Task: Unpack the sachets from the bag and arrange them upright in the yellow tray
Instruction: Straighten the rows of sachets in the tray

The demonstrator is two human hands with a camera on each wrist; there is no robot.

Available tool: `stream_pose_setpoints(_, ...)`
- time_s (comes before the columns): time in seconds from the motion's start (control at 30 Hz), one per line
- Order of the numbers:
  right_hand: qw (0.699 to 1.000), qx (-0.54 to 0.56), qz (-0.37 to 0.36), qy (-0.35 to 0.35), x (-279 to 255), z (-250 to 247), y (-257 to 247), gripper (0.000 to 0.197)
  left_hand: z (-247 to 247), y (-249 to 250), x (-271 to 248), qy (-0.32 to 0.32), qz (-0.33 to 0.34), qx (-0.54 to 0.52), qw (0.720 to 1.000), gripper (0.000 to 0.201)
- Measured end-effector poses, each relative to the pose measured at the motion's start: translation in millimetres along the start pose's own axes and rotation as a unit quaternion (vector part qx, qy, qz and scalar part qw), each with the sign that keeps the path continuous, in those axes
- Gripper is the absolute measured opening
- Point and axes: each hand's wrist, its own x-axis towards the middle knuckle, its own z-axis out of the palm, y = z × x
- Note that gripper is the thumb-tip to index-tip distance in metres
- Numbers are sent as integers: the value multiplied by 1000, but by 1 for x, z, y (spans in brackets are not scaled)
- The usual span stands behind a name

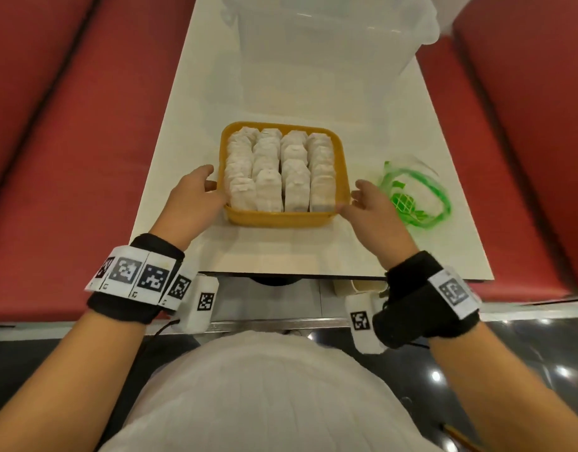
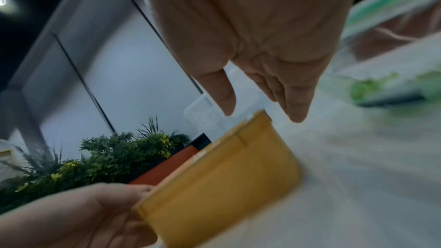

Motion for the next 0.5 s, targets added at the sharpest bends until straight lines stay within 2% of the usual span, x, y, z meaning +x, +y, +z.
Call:
stream_pose_setpoints(0.07, 996, 83, 14, -13, -1, 15, 8, 35, 6, -2, -5, -11, 1, -32, 999, 44)
stream_pose_setpoints(0.13, 990, 139, 14, 9, 8, 21, 7, 20, 12, 3, -10, -20, 8, -64, 998, 24)
stream_pose_setpoints(0.27, 990, 138, -11, 14, 20, 20, -2, 20, 16, 15, -6, -7, 10, -96, 995, 26)
stream_pose_setpoints(0.33, 996, 90, -27, 6, 11, 8, -7, 30, 15, 16, -4, 1, 9, -92, 996, 24)
stream_pose_setpoints(0.37, 997, 63, -48, 25, 4, -3, -6, 40, 14, 13, -4, 9, 8, -80, 997, 24)
stream_pose_setpoints(0.4, 993, 38, -88, 65, -4, -17, -4, 48, 11, 9, -3, 20, 2, -57, 998, 35)
stream_pose_setpoints(0.47, 966, -19, -192, 170, -17, -48, -2, 59, 3, 1, -7, 49, -17, -27, 998, 65)
stream_pose_setpoints(0.5, 948, -60, -230, 210, -17, -62, 0, 65, 0, -3, -9, 62, -20, -17, 998, 73)
